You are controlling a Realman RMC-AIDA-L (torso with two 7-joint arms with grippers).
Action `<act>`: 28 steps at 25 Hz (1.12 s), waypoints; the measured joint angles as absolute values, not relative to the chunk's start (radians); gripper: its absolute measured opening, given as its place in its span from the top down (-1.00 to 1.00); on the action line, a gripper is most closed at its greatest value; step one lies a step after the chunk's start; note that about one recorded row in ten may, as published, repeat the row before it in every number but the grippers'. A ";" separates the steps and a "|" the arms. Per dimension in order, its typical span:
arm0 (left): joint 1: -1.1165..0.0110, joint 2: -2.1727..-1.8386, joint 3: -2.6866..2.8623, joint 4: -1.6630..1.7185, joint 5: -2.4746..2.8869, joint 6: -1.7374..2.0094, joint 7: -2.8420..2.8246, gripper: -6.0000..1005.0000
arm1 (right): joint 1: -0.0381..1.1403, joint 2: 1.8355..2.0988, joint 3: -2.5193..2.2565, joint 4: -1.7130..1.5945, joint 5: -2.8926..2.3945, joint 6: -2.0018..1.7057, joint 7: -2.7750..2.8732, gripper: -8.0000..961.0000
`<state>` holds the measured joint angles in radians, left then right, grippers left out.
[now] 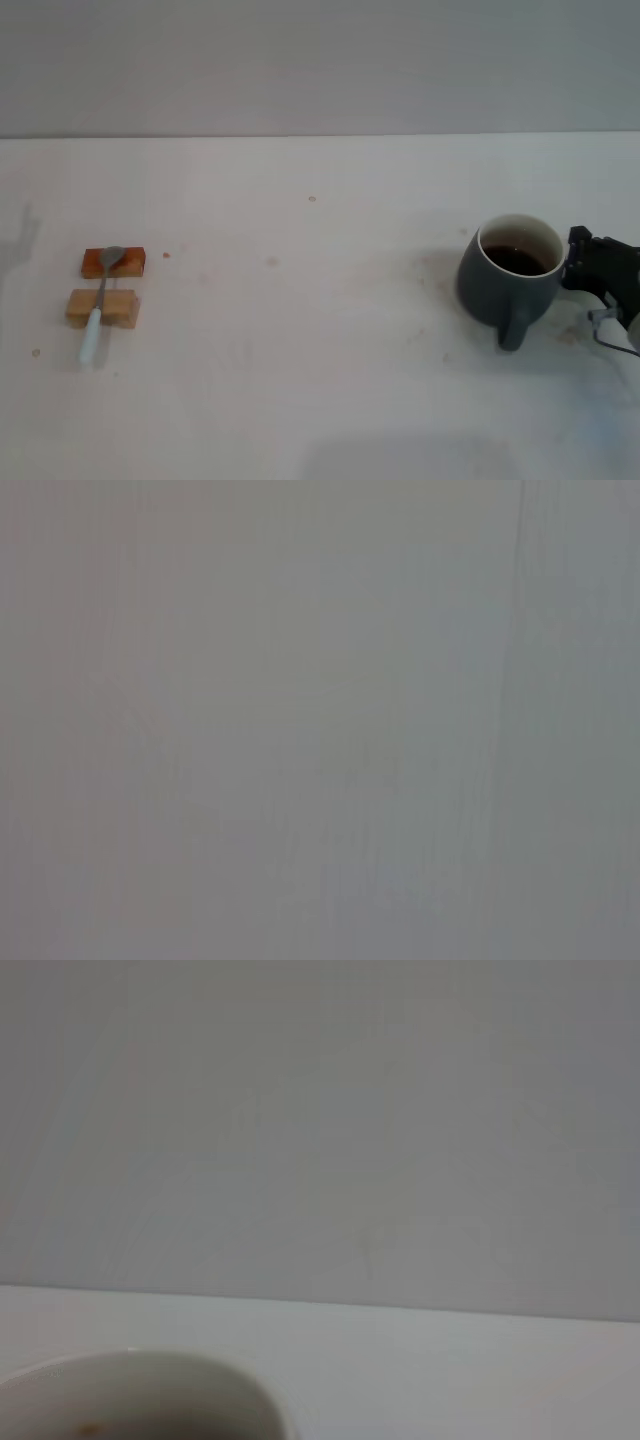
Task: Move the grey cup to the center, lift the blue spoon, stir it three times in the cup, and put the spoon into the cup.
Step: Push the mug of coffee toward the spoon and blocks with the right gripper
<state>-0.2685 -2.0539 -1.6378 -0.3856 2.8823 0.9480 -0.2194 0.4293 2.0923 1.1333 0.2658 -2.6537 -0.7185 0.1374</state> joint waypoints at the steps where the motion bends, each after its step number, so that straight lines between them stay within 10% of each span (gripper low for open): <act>1: -0.269 -2.054 -1.637 -0.386 2.882 0.948 -0.219 -0.60 | 0.429 2.092 1.126 0.272 -2.654 -0.715 0.138 0.97; 28: -0.252 -2.055 -1.632 -0.385 2.882 0.996 -0.226 -0.60 | 0.508 2.092 0.937 0.382 -2.653 -0.621 0.256 0.96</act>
